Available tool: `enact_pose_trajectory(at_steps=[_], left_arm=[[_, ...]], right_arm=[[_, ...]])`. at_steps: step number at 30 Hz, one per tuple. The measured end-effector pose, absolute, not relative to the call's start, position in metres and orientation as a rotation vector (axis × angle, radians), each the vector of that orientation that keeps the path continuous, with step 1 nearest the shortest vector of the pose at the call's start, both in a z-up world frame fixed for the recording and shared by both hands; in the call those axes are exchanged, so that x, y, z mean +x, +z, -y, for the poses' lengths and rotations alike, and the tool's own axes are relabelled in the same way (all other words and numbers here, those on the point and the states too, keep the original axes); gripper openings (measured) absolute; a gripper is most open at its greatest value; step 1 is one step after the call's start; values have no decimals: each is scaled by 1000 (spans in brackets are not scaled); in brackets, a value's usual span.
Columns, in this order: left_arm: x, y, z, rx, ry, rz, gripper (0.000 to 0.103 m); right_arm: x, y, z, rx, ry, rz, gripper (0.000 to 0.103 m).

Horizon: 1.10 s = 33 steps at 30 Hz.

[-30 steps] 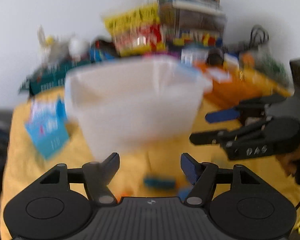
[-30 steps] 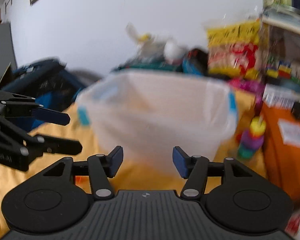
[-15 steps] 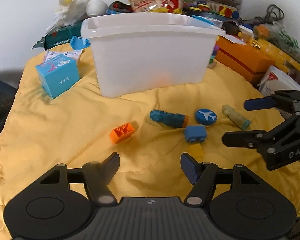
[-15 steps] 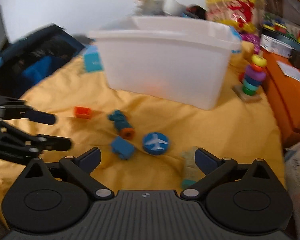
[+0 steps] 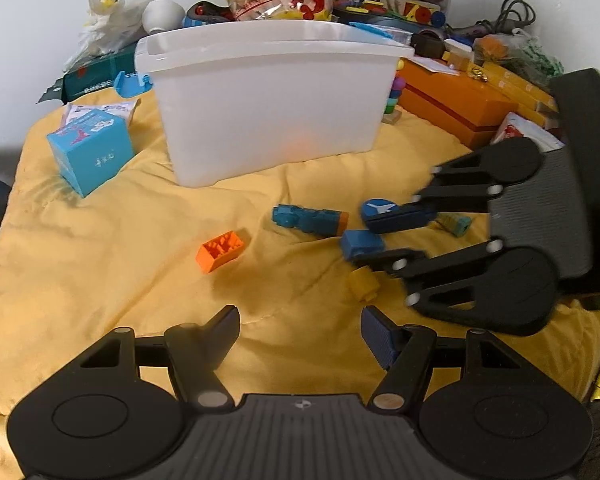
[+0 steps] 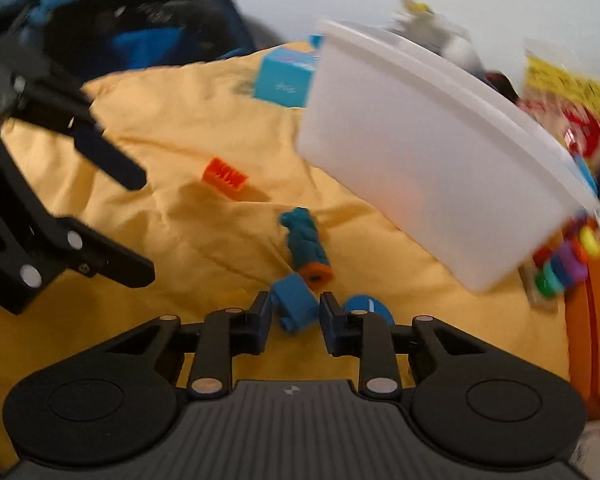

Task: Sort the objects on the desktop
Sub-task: 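Grasp the small blue Lego brick with the right tool, then grasp the small yellow brick with the left tool while the right tool holds the blue brick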

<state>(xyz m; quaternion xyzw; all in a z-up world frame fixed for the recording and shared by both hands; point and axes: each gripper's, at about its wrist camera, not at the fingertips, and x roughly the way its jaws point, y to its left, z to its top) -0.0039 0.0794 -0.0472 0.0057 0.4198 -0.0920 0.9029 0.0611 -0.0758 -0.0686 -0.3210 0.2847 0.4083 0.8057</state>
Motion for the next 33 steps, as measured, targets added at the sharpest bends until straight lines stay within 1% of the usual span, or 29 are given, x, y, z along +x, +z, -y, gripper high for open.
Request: enact_pose_trajectory(at_steps=[4, 6, 9, 10, 13, 14, 15, 18, 20, 22, 24, 26, 27, 28, 31, 33], left_arm=[[-6, -47, -70, 34, -223, -862, 71], [-5, -48, -67, 38, -234, -866, 71], [-4, -48, -62, 35, -260, -864, 71], [-3, -49, -59, 34, -273, -862, 70], [3, -50, -50, 41, -299, -859, 69], [6, -51, -46, 46, -305, -860, 66], [9, -52, -43, 51, -310, -864, 60], [18, -59, -31, 86, -320, -881, 52], [23, -63, -24, 115, -331, -889, 46], [30, -67, -21, 147, -340, -897, 44], [39, -75, -20, 169, -346, -917, 28], [43, -79, -21, 181, -354, -898, 27], [45, -79, -22, 178, -353, -896, 23], [48, -79, -23, 175, -350, -896, 22], [50, -78, -25, 159, -350, -903, 17], [47, -76, -26, 138, -353, -912, 17]], right_arm=[[63, -78, 62, -760, 903, -584, 32], [70, -78, 61, -749, 882, -603, 28], [81, -65, 76, -600, 853, -700, 23], [84, -58, 85, -530, 843, -745, 17], [86, -37, 112, -369, 846, -877, 17], [83, -33, 118, -372, 846, -907, 17], [79, -33, 122, -396, 836, -928, 17], [72, -47, 123, -476, 808, -970, 17], [74, -58, 123, -449, 799, -978, 17], [79, -63, 123, -398, 809, -945, 18], [79, -66, 123, -367, 804, -907, 20], [77, -64, 127, -343, 800, -887, 23], [73, -61, 131, -328, 803, -869, 29], [69, -58, 136, -311, 811, -850, 31], [62, -59, 145, -281, 816, -828, 32], [64, -64, 144, -280, 799, -841, 32]])
